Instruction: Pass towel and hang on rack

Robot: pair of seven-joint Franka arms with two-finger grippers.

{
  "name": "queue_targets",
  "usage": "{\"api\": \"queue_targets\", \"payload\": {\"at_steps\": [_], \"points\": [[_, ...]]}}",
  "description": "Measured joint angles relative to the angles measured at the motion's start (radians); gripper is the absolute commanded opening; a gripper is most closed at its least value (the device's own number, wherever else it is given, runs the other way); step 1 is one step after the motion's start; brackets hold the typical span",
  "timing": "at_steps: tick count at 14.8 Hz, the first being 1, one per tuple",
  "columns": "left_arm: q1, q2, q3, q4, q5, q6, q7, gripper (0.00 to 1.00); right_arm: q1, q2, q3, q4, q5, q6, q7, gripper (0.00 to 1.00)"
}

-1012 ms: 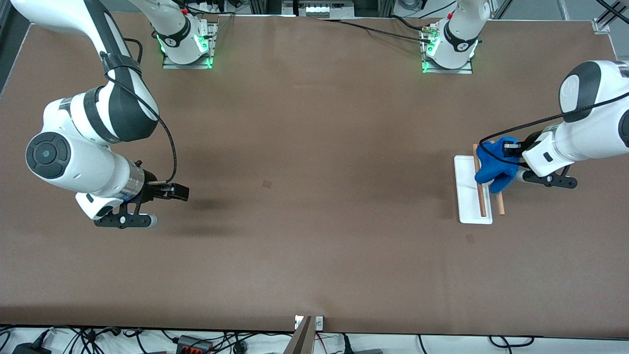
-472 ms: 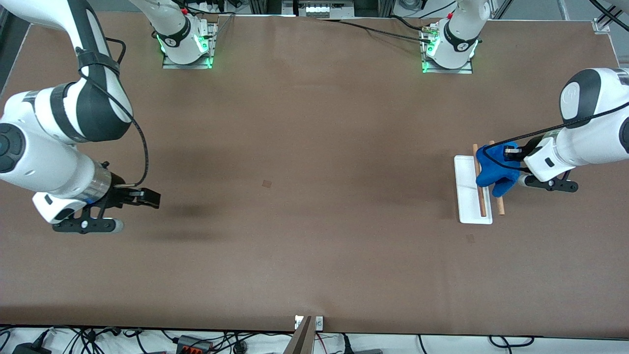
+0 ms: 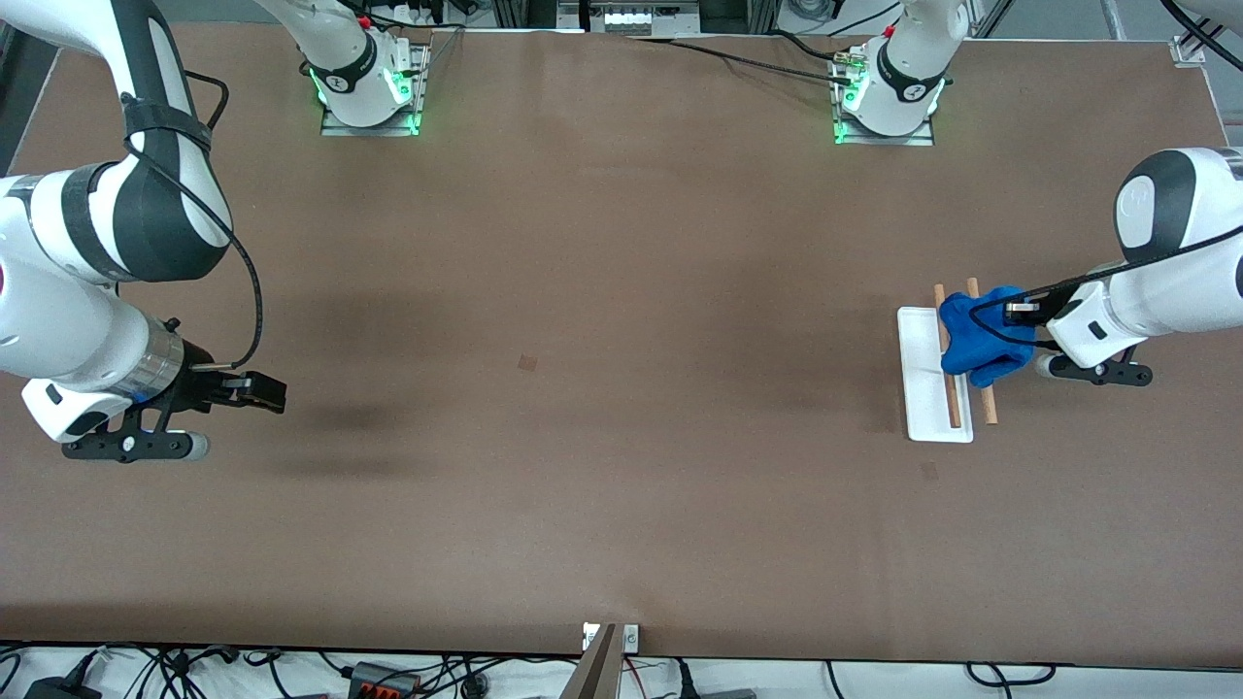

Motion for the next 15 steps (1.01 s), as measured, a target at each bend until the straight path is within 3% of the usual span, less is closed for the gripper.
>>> {"api": "queue_targets", "payload": {"at_steps": [15], "points": [[0.019,0.009,0.0,0.05,0.009,-0.009,0.002,0.04,-0.029,0.002,-0.001,-0.032,0.0,0.0,-0.044,1.0]]}}
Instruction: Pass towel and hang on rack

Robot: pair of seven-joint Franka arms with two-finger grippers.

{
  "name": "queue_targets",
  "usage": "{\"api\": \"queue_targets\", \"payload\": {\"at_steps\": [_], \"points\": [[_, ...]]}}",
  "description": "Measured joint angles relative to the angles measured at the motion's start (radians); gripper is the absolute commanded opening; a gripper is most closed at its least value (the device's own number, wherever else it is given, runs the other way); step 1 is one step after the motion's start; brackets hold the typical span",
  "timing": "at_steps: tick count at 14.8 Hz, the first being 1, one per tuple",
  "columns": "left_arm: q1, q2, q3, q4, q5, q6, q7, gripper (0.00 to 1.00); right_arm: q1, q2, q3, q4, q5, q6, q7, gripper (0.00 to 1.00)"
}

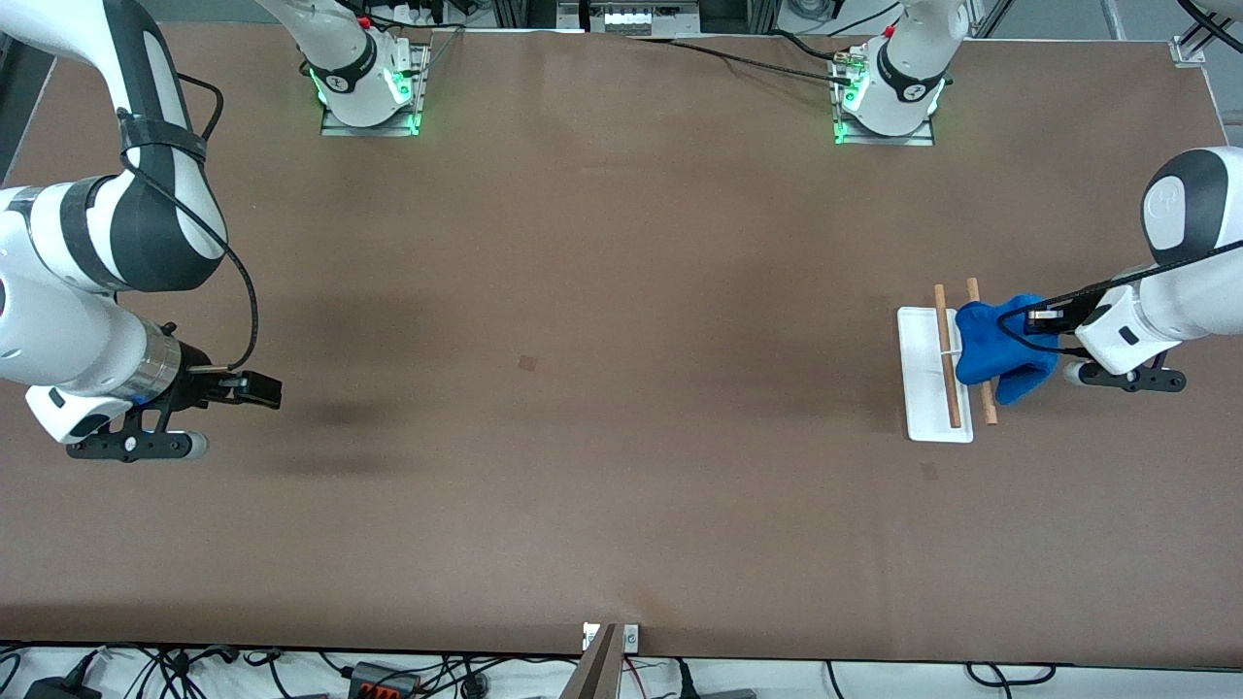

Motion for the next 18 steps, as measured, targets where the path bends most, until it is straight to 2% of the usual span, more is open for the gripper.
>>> {"api": "queue_targets", "payload": {"at_steps": [9,15,18], "points": [[0.0,0.031,-0.001,0.0,-0.031,0.002,-0.008,0.03,-0.008,-0.006,-0.001,0.002,-0.001,0.0,-0.019,1.0],[0.0,0.054,-0.001,0.0,-0.041,0.015,-0.029,0.04,-0.031,-0.025,-0.032,0.003,-0.002,0.0,-0.085,1.0],[-0.002,0.068,-0.005,0.0,-0.042,0.037,-0.051,0.07,-0.034,-0.026,-0.033,0.002,-0.002,0.0,-0.096,1.0]]}}
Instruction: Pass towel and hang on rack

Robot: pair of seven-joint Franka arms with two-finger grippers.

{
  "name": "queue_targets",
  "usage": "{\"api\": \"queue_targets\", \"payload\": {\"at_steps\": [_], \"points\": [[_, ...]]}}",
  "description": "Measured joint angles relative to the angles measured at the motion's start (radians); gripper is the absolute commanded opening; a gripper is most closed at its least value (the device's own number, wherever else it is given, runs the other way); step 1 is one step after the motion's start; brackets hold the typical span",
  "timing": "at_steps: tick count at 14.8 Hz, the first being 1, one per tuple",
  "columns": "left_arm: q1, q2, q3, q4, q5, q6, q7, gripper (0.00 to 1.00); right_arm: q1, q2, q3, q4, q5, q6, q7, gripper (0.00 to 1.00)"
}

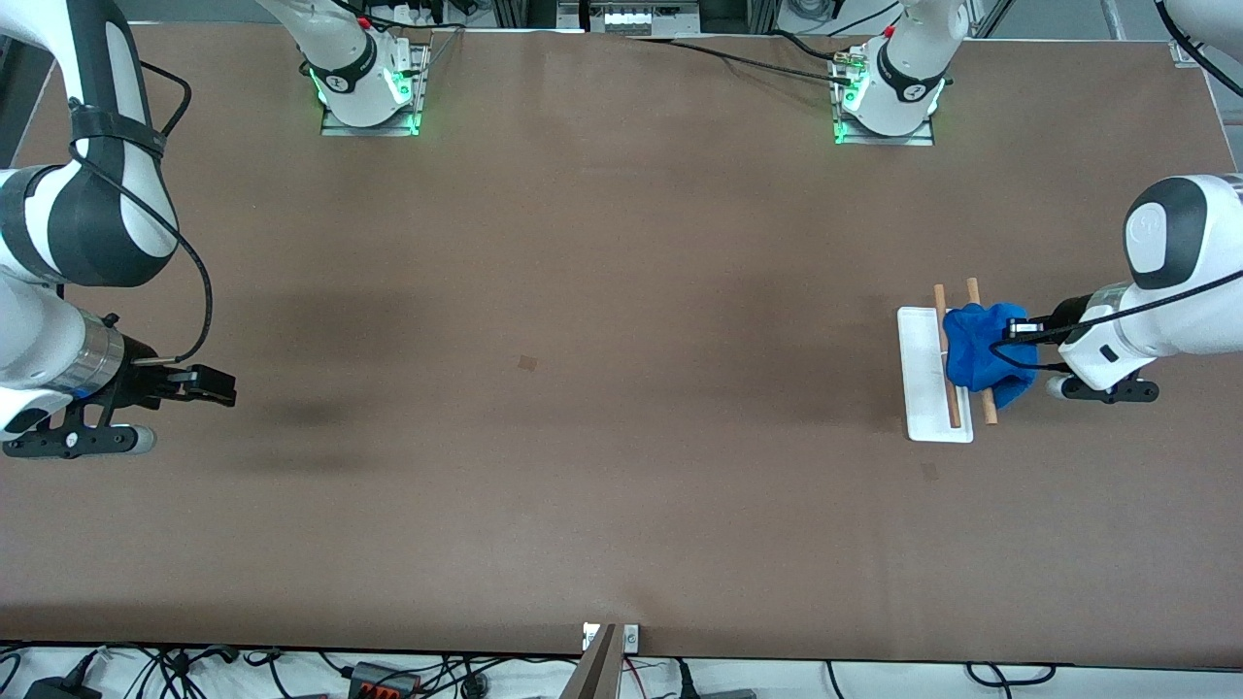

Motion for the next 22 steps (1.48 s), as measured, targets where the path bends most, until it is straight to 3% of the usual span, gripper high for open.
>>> {"api": "queue_targets", "payload": {"at_steps": [3,5,6,9,13,22], "points": [[-0.003,0.01,-0.01,0.0,-0.001,0.008,-0.047,0.07,0.001,-0.007,0.0,0.002,0.0,0.0,0.0,1.0],[-0.005,0.011,-0.023,0.0,-0.001,0.008,-0.075,0.16,0.0,-0.032,0.0,0.004,0.0,0.0,0.0,1.0],[-0.007,0.011,-0.027,0.0,-0.001,0.008,-0.083,0.35,-0.001,-0.052,-0.001,0.005,0.0,-0.001,0.0,1.0],[-0.008,0.013,-0.03,0.0,-0.001,0.008,-0.122,0.7,-0.006,-0.115,-0.023,0.005,0.0,-0.051,0.0,1.0],[-0.009,0.014,-0.032,0.0,-0.001,0.008,-0.139,0.73,0.028,-0.178,-0.107,0.005,0.0,-0.106,-0.005,1.0],[-0.009,0.012,-0.034,0.007,-0.002,0.002,-0.147,0.74,0.032,-0.212,-0.115,0.0,0.0,-0.146,-0.005,1.0]]}}
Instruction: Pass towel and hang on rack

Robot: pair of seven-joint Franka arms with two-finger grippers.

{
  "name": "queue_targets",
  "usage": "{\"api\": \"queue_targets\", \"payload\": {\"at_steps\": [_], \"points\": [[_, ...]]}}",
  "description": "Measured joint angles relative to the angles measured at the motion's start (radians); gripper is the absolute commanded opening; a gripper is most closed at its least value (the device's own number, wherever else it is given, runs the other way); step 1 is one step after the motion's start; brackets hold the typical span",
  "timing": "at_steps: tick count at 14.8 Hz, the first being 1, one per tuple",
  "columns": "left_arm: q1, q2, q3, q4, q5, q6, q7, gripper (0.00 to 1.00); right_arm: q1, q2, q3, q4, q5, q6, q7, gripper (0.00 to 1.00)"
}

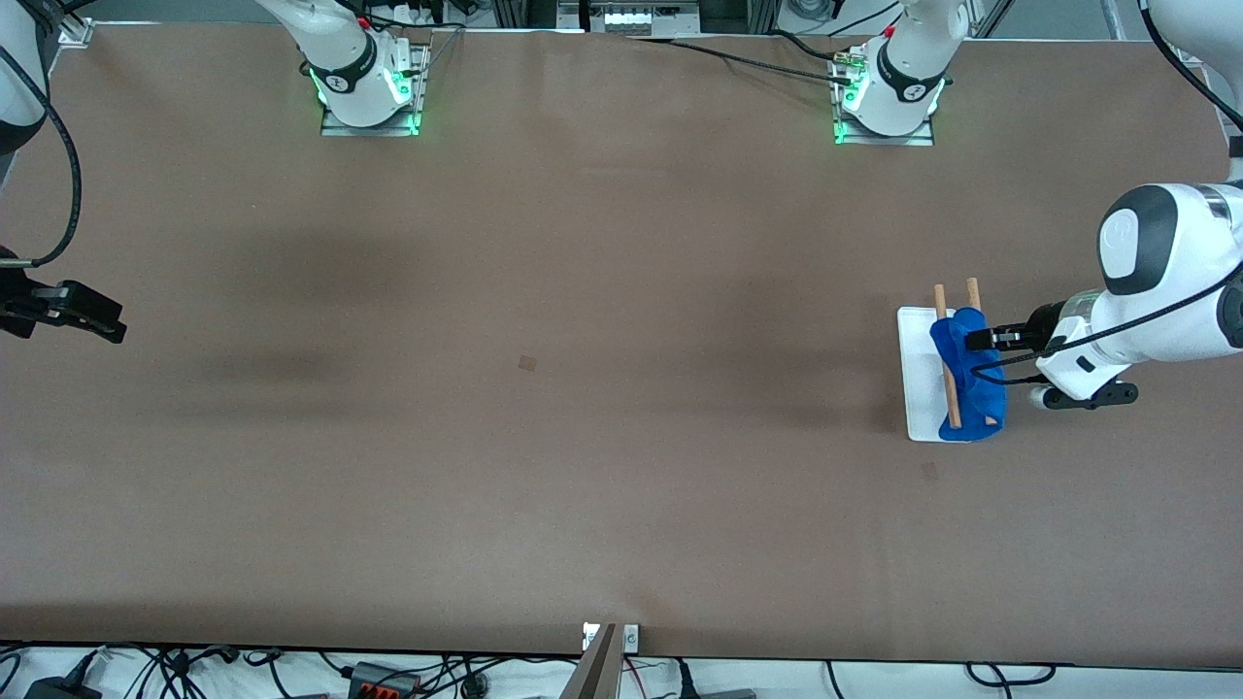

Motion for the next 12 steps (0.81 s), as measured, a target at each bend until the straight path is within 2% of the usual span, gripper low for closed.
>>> {"api": "queue_targets", "payload": {"at_steps": [7,9,12], "points": [[-0.001,-0.004,-0.005,0.105,0.0,-0.097,0.0,0.81,0.001,-0.058,-0.007,-0.01,0.003,-0.102,0.0,1.0],[-0.001,-0.005,-0.012,0.145,0.0,-0.122,0.0,0.83,-0.002,-0.092,-0.012,-0.065,0.004,-0.087,0.0,1.0],[-0.002,-0.006,-0.027,0.217,0.0,-0.192,-0.001,0.9,-0.003,-0.164,-0.012,-0.206,0.004,0.006,0.002,1.0]]}}
